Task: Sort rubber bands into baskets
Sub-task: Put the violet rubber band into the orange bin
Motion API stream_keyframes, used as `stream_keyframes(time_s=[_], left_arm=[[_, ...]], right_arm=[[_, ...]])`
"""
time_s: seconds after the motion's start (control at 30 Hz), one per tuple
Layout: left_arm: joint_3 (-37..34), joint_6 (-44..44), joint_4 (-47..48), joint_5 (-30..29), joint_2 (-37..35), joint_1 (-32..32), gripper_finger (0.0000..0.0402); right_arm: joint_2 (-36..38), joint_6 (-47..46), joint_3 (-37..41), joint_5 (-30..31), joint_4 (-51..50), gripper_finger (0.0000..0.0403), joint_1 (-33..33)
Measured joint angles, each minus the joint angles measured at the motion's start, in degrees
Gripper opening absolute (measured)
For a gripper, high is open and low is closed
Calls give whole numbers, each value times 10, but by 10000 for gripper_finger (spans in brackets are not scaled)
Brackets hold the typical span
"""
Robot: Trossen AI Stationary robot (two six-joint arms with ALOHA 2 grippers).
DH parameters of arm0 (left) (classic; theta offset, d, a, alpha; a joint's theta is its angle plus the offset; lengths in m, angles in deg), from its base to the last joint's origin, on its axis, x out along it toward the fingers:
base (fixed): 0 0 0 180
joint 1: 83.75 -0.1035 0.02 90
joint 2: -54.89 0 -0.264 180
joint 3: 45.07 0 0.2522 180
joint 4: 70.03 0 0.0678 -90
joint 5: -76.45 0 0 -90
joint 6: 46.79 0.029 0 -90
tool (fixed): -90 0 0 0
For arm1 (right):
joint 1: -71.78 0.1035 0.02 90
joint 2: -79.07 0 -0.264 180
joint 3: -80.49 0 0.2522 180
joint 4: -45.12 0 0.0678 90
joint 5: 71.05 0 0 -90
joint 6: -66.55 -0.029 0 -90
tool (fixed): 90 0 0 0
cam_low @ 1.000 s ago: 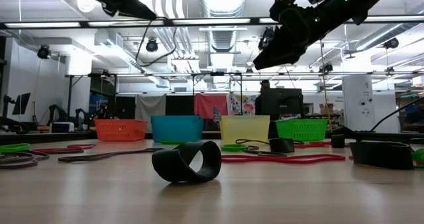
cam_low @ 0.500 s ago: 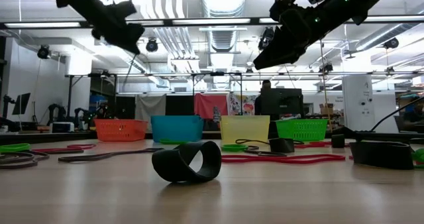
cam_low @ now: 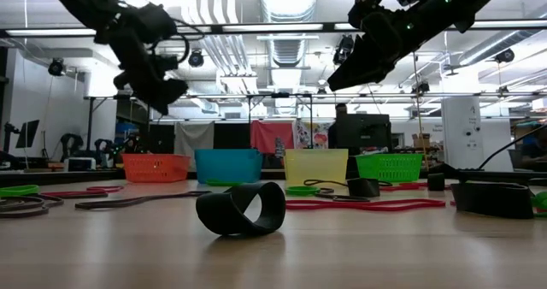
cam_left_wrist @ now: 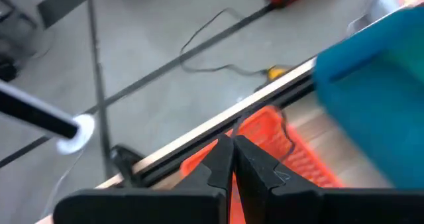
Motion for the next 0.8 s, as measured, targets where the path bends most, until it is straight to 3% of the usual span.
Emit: stream_keyframes(time_s=[0.43, 0.53, 0.8], left_arm=[[0, -46, 40, 11, 71, 0, 0], [0, -73, 51, 44, 76, 0, 0], [0, -79, 65, 44, 74, 0, 19]], right_arm=[[0, -11, 0, 0, -1, 199, 0], [0, -12, 0, 0, -1, 199, 0], [0, -21, 0, 0, -1, 199, 0]])
